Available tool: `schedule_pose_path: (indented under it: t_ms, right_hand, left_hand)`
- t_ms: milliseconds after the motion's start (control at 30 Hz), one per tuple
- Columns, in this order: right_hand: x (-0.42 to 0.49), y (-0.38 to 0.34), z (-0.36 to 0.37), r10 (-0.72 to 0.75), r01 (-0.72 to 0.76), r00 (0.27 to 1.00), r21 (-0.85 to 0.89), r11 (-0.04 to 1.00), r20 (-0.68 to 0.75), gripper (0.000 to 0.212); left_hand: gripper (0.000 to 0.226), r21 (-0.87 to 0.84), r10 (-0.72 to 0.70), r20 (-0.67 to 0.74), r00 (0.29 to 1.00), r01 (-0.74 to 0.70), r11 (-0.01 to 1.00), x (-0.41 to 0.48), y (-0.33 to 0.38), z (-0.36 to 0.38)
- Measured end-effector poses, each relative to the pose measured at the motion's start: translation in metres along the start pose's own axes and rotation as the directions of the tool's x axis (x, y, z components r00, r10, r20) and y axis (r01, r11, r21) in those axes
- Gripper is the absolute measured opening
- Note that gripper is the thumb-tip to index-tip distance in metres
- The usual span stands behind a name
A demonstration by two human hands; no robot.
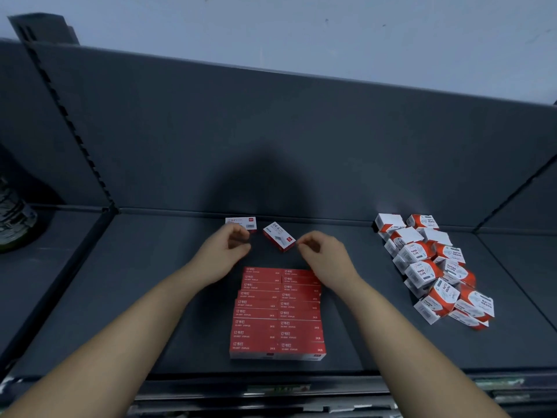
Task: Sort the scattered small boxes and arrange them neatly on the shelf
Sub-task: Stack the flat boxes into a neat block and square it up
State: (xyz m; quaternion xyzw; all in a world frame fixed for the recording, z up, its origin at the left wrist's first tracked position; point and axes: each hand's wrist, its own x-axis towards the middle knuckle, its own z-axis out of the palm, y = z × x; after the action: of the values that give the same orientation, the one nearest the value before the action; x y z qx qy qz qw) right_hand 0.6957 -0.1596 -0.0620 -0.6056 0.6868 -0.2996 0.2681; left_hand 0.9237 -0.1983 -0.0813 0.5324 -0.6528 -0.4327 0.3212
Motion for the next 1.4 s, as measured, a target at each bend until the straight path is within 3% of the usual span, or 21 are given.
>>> schedule_pose_path:
  t_ms: [133, 233, 333, 567, 667, 767, 867, 933, 1067, 1400]
  right_hand:
    - [0.027, -0.011, 0.009, 0.132, -0.106, 0.984, -0.204, 0.973, 0.118, 0.031]
    - [0.039, -0.013, 0.024, 0.215, -0.146, 0.960, -0.331, 0.932, 0.181, 0.047]
    - [0.042, -0.014, 0.032, 0.224, -0.152, 0.966, -0.411, 0.899, 0.131, 0.049]
    - [0.036, -0.007, 0.024, 0.182, -0.113, 0.973, -0.398, 0.910, 0.139, 0.037]
    - [0.031, 0.001, 0.015, 0.135, -0.104, 0.984, -0.235, 0.966, 0.119, 0.029]
    - [0.023, 0.004, 0.003, 0.101, -0.110, 0.991, 0.098, 0.989, 0.092, 0.023]
    - [0.012, 0.000, -0.011, 0.040, -0.089, 0.993, 0.488, 0.869, 0.112, 0.026]
    - [0.006, -0.005, -0.019, 0.007, -0.090, 0.991, 0.631, 0.770, 0.133, 0.029]
    - [-0.004, -0.014, -0.030, -0.072, -0.028, 0.992, 0.718, 0.695, 0.108, 0.033]
    - [-0.030, -0.026, -0.053, -0.183, 0.100, 0.982, 0.715, 0.692, 0.040, 0.040]
  left_hand:
    - [0.041, 0.135, -0.050, -0.152, 0.987, 0.070, 0.988, 0.029, -0.011, -0.012]
    - [0.049, 0.196, -0.043, -0.126, 0.991, 0.067, 0.978, 0.040, -0.012, -0.011]
    - [0.059, 0.347, -0.060, -0.106, 0.993, 0.093, 0.933, 0.050, -0.022, -0.008]
    - [0.043, 0.426, -0.051, -0.050, 0.997, 0.068, 0.902, 0.049, -0.030, -0.011]
    - [0.041, 0.361, 0.018, -0.009, 1.000, -0.014, 0.932, 0.044, -0.029, -0.016]
    - [0.036, 0.099, 0.060, -0.062, 0.996, -0.054, 0.994, 0.036, -0.019, -0.028]
    - [0.042, -0.153, 0.070, -0.055, 0.996, -0.078, 0.985, 0.025, 0.003, -0.036]
    - [0.041, -0.253, 0.083, -0.020, 0.996, -0.085, 0.964, 0.018, 0.021, -0.038]
    - [0.040, -0.434, 0.089, 0.068, 0.994, -0.051, 0.900, 0.004, 0.048, -0.040]
    - [0.048, -0.445, 0.151, 0.065, 0.986, -0.107, 0.889, -0.027, 0.077, -0.034]
